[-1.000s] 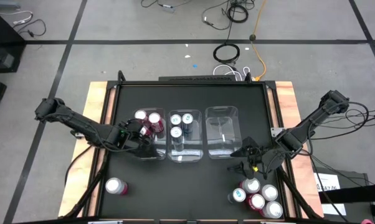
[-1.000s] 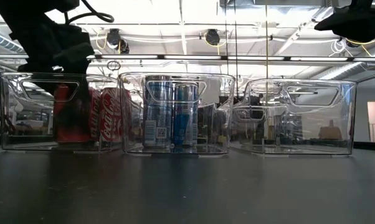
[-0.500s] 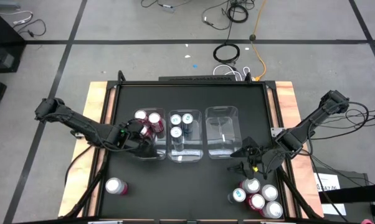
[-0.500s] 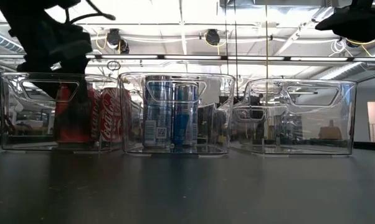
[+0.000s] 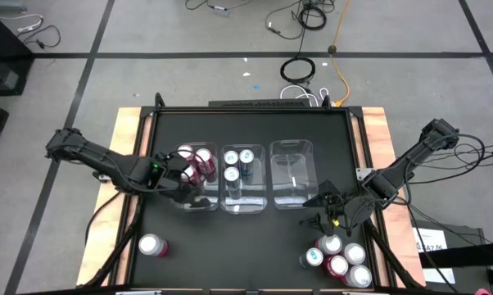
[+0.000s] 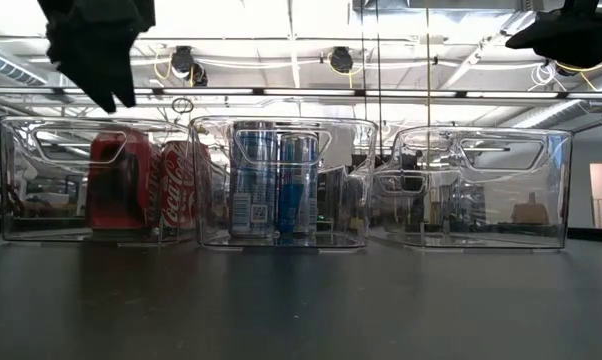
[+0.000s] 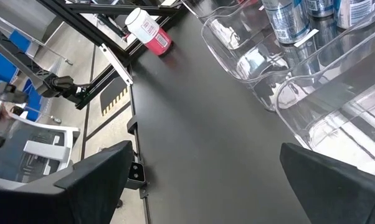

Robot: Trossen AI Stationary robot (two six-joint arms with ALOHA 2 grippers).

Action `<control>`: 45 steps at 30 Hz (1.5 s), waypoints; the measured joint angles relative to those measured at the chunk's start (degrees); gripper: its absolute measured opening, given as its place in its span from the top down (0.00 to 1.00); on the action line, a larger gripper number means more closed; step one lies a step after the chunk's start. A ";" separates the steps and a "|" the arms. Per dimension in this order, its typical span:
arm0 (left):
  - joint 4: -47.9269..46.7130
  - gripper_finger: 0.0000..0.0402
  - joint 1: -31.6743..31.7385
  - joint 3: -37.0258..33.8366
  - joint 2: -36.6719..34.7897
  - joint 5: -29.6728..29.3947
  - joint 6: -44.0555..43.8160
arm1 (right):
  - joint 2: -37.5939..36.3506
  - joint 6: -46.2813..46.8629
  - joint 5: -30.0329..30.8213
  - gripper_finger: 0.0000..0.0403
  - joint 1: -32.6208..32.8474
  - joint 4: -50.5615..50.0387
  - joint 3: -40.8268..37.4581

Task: Sort soda cans
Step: Put the red soda can into the left transparent bin, then put the pink-white soda can to the right transparent bin

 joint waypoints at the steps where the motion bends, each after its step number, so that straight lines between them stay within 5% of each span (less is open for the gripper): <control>1: -1.96 0.03 0.00 0.90 0.00 0.00 -0.74 | 0.00 -0.01 0.01 0.01 0.00 0.00 -0.02; 9: -8.74 0.03 0.00 5.01 0.01 0.00 0.88 | 0.00 0.75 0.02 0.01 0.00 0.02 0.00; 18: -0.41 0.03 -0.07 10.16 0.02 6.86 2.16 | 0.00 5.84 0.02 0.01 0.00 0.11 -0.02; 22: 10.32 0.03 -1.11 11.60 0.02 7.43 12.01 | 0.00 5.87 0.04 0.01 0.00 0.13 0.00; 30: 29.86 0.03 -3.09 11.62 0.07 13.60 45.48 | 0.00 4.59 0.04 0.01 0.00 -0.61 -0.02; 40: 35.22 0.03 -3.12 11.62 4.29 13.86 41.17 | 0.00 -4.86 0.06 0.01 0.00 -1.41 0.05; 45: 35.15 0.03 -3.99 11.62 11.08 18.15 38.00 | -0.02 -7.65 0.28 0.01 0.00 -11.73 5.98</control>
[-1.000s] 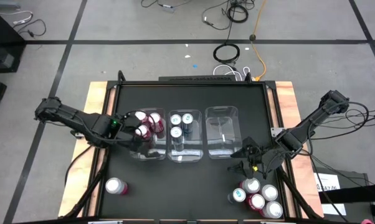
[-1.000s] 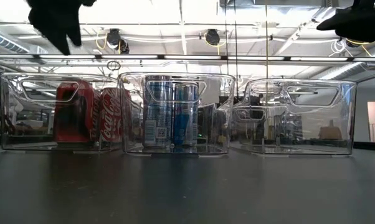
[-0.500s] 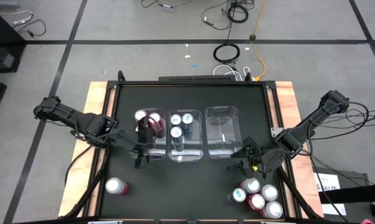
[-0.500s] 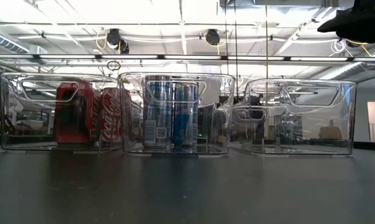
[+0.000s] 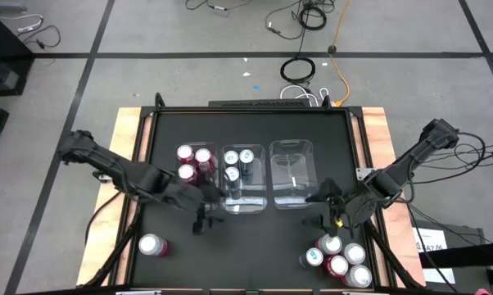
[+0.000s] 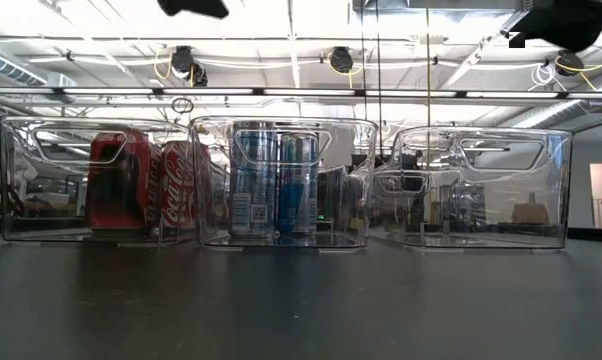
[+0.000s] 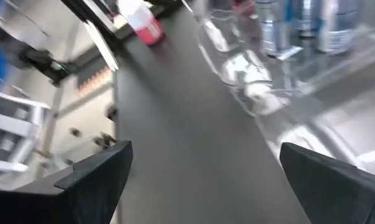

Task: Sort soda cans
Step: Put the pink-white soda can to the right transparent bin

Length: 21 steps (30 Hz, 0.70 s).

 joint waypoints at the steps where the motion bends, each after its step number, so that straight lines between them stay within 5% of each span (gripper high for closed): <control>1: 0.00 0.03 -0.19 0.00 1.24 0.82 -0.30 | 0.11 0.04 -0.04 0.01 0.00 -3.95 1.92; 6: 0.07 0.03 -0.25 -0.04 5.67 2.21 -5.88 | 4.91 3.34 -3.58 0.01 0.42 -26.71 15.15; 13: 1.81 0.03 -0.40 -0.04 6.69 2.95 -9.04 | 21.87 12.02 -10.60 0.05 2.59 -56.27 36.21; 21: 2.90 0.03 -0.47 -0.04 6.69 2.95 -8.61 | 31.89 20.08 -16.81 0.06 5.42 -57.44 42.31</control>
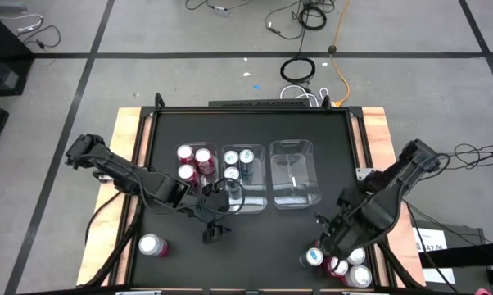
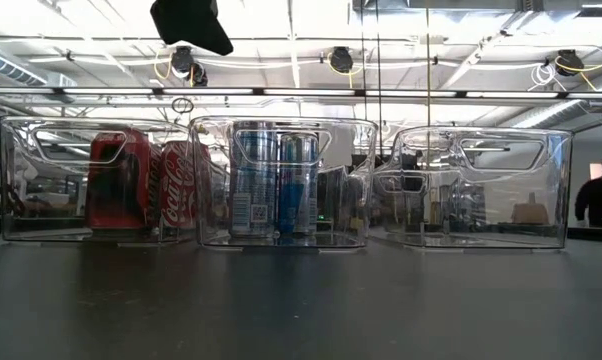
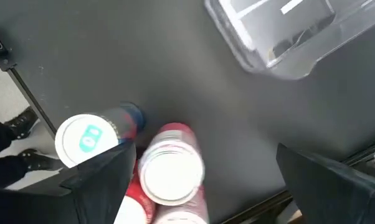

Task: Sort soda cans
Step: Put the pink-white soda can to the right transparent bin

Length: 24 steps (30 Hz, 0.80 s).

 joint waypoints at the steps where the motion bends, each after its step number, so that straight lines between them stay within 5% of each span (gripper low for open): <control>1: -0.01 0.03 0.00 0.00 0.00 0.00 0.00 | 0.51 1.28 -0.04 0.06 0.62 0.06 0.00; 12: -0.01 0.03 0.00 0.00 0.00 -0.02 3.03 | 1.42 16.44 0.15 0.06 8.37 -0.29 -3.00; 24: 0.01 0.03 0.00 0.00 -0.02 -0.03 3.01 | 1.36 16.06 -2.29 0.06 8.87 7.40 -9.68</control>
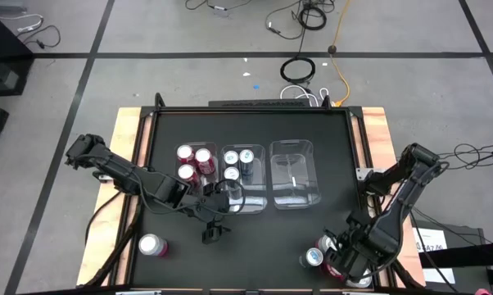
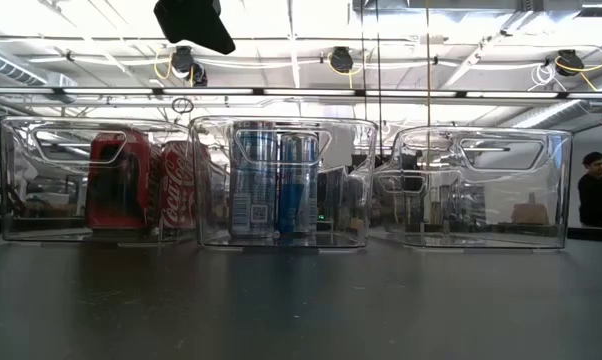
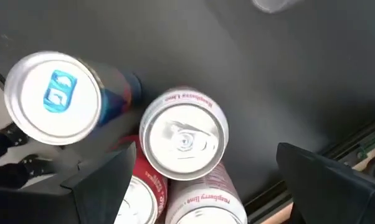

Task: Sort soda cans
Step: Put the pink-white soda can to the right transparent bin

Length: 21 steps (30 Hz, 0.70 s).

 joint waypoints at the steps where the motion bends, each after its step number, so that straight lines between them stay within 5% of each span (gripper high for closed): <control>1: 0.03 0.03 0.00 0.00 0.00 -0.01 -0.02 | -0.02 -0.15 -0.44 0.06 -0.02 0.42 -0.44; 21: 0.69 0.03 0.00 0.00 0.00 -0.02 -0.46 | -0.07 -7.24 -2.25 0.06 -1.41 11.50 -8.95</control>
